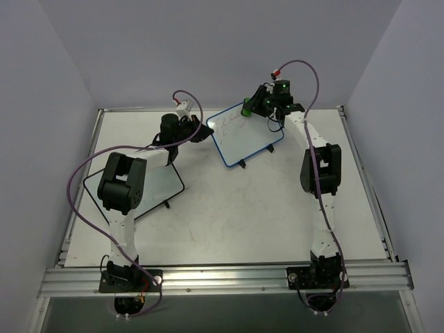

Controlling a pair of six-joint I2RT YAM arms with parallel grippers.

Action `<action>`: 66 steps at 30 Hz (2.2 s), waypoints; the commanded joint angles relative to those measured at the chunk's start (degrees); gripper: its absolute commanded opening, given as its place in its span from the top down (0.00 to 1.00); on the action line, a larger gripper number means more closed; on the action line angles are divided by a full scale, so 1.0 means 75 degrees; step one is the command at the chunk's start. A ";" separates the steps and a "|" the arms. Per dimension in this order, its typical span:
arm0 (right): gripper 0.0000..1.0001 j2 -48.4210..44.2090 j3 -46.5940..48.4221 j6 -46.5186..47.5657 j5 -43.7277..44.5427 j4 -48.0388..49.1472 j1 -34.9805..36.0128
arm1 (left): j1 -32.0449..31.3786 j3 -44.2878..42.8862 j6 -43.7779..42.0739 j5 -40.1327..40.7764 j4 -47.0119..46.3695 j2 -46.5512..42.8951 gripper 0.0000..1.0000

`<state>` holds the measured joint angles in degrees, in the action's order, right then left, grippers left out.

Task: Erase the whiteboard

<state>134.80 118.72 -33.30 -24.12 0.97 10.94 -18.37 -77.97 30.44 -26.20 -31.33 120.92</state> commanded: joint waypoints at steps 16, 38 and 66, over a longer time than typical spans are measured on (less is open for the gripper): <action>1.00 -0.0699 -0.1797 -0.0329 0.0485 0.0315 -0.0614 | -0.0328 -0.0080 -0.0917 0.0083 0.0838 -0.0115 0.98; 1.00 -0.0150 0.0049 -0.0048 0.0427 -0.0610 -0.0299 | -0.0504 -0.0162 -0.1328 0.0329 0.1177 -0.0244 0.98; 1.00 -0.0922 -0.2292 -0.0681 0.0731 0.0526 -0.1107 | -0.0527 -0.0162 -0.1410 0.0411 0.1271 -0.0233 0.98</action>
<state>131.28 104.60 -38.24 -20.32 4.16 2.15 -20.69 -78.91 25.76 -22.22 -27.14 119.57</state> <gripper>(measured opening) 0.306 0.187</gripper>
